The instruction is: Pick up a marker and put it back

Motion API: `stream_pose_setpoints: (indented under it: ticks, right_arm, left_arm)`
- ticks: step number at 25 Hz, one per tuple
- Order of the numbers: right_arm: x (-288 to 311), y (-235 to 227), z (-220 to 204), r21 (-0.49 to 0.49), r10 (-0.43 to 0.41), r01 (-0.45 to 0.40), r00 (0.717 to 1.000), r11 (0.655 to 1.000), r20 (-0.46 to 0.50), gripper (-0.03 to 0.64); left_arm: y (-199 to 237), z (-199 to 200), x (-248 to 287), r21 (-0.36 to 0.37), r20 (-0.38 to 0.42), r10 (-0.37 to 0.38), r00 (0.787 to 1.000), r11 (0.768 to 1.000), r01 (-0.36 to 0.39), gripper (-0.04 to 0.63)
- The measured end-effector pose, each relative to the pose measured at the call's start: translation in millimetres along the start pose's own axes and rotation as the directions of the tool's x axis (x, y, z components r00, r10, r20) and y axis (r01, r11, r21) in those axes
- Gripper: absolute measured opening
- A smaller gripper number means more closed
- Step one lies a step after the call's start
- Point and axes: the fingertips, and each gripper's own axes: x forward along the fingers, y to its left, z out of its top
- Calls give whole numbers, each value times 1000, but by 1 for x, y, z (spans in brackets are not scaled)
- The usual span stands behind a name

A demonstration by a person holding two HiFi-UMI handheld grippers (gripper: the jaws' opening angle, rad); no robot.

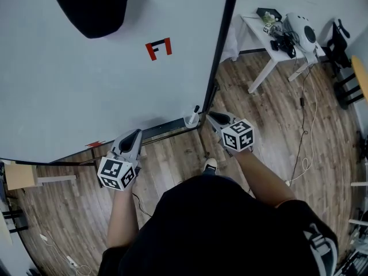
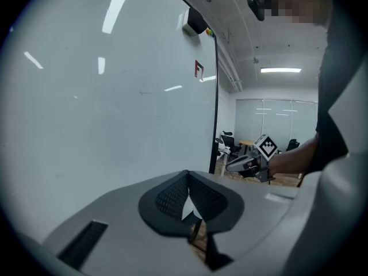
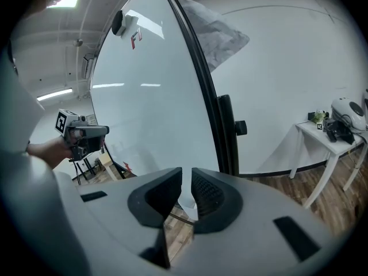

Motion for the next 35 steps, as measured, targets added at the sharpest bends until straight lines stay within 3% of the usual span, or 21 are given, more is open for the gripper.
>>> stream_pose_setpoints:
  ticks: [16, 35]
  right_arm:
    - [53, -36, -35, 30, 1, 2, 994, 1000, -109, 76]
    - [98, -44, -64, 61, 17, -6, 982, 998, -186, 97]
  left_arm:
    - [12, -17, 20, -15, -59, 11, 998, 1000, -12, 11]
    - [14, -45, 35, -64, -100, 5, 995, 998, -12, 11]
